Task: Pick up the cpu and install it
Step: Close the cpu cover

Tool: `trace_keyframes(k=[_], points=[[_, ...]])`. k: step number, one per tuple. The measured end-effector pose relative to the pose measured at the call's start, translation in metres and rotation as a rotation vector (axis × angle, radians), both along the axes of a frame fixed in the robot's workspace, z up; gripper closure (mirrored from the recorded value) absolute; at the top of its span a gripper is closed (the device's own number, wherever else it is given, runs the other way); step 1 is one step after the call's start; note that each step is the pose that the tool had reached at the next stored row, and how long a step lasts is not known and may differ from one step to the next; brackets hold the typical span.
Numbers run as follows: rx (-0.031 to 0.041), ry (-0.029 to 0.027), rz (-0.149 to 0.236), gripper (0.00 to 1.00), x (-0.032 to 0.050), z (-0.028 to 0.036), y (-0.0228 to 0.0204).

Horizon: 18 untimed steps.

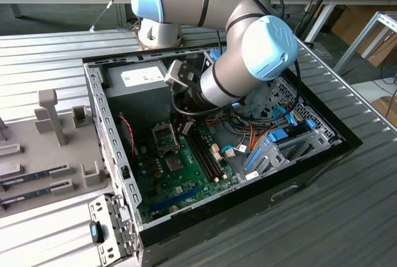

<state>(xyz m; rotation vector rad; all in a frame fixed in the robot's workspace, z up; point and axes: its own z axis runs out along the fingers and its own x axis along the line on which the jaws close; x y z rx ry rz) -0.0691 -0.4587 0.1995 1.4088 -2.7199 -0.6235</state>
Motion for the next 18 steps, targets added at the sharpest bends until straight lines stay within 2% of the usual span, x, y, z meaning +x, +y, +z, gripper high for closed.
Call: trace_keyframes(k=[6, 15, 18], points=[[-0.0003, -0.0001, 0.000, 0.89, 0.0000, 0.0055, 0.0000], [-0.0003, -0.0001, 0.000, 0.89, 0.0000, 0.0092, -0.0001], [-0.0002, -0.0001, 0.000, 0.89, 0.0000, 0.0127, -0.0001]])
